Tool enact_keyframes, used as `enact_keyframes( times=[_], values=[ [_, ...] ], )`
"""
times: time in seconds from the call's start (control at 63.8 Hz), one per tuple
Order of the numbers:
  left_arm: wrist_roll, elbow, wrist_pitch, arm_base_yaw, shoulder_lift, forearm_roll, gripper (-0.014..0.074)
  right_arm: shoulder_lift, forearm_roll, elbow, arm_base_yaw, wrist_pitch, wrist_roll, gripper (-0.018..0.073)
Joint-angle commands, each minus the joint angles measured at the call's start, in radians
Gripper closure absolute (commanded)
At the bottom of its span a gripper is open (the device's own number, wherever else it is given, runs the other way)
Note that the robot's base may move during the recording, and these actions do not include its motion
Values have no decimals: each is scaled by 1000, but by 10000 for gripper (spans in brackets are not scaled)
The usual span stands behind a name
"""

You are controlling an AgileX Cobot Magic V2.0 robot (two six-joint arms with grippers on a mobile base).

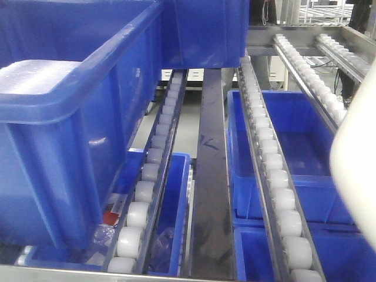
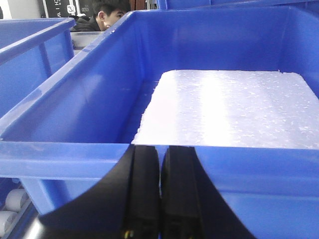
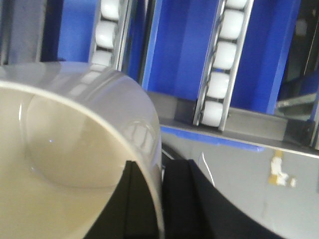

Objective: Move white bin to right shelf second layer

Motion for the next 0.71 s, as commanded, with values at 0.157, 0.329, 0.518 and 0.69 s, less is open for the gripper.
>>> enact_keyframes(
  times=[0.157,0.329,0.518,0.69],
  values=[
    [-3,37,-85,-4,-15,-6,512,-109,-177,-34,-5,77,93,501],
    [-3,37,-85,-4,-15,-6,512,-63,-178,-34,-5,77,93,501],
    [-3,37,-85,-4,-15,-6,512,1,-235,-35,-5,61,92,501],
    [-3,37,-85,-4,-15,-6,512,42,-266,-47,-5,4,92,501]
  ],
)
